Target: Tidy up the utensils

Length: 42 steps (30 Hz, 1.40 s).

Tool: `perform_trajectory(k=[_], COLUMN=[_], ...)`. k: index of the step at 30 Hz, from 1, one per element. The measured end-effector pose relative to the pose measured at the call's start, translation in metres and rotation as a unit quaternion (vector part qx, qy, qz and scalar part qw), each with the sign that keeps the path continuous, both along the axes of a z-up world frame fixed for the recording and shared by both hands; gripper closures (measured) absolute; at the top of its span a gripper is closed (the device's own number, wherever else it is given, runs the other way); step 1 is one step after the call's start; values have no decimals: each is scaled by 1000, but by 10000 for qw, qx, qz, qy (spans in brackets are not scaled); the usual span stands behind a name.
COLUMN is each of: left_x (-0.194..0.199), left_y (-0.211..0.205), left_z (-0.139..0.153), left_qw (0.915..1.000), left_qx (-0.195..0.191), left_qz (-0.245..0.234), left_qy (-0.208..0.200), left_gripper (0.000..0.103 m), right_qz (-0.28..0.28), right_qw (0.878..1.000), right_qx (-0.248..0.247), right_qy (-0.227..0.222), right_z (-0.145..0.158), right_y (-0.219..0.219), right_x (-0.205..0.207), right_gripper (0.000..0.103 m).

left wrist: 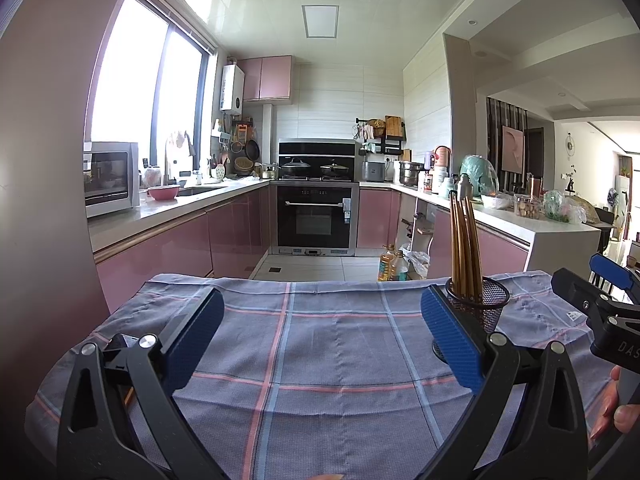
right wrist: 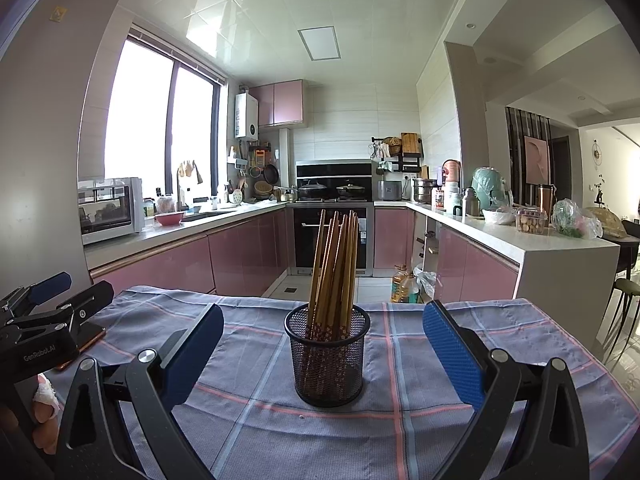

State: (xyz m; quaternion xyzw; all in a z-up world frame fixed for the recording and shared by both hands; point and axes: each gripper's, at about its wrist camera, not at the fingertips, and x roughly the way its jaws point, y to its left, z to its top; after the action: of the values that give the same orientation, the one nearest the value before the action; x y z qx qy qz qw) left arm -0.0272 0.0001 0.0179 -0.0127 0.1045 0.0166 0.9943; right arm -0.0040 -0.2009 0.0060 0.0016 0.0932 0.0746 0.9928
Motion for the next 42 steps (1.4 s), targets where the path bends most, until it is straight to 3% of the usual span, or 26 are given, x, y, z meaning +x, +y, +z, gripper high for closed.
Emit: perform_trajectory(k=[42], left_x=[4], left_y=[-1], left_z=[-2], left_qw=[9999], left_qx=[-10], left_qz=[-43], left_qy=[111], left_gripper=[6], right_qz=[-53], right_qw=[10000], right_qx=[-16], right_qy=[-34], right_z=[1], right_y=[2], right_x=[1], right_gripper=[6])
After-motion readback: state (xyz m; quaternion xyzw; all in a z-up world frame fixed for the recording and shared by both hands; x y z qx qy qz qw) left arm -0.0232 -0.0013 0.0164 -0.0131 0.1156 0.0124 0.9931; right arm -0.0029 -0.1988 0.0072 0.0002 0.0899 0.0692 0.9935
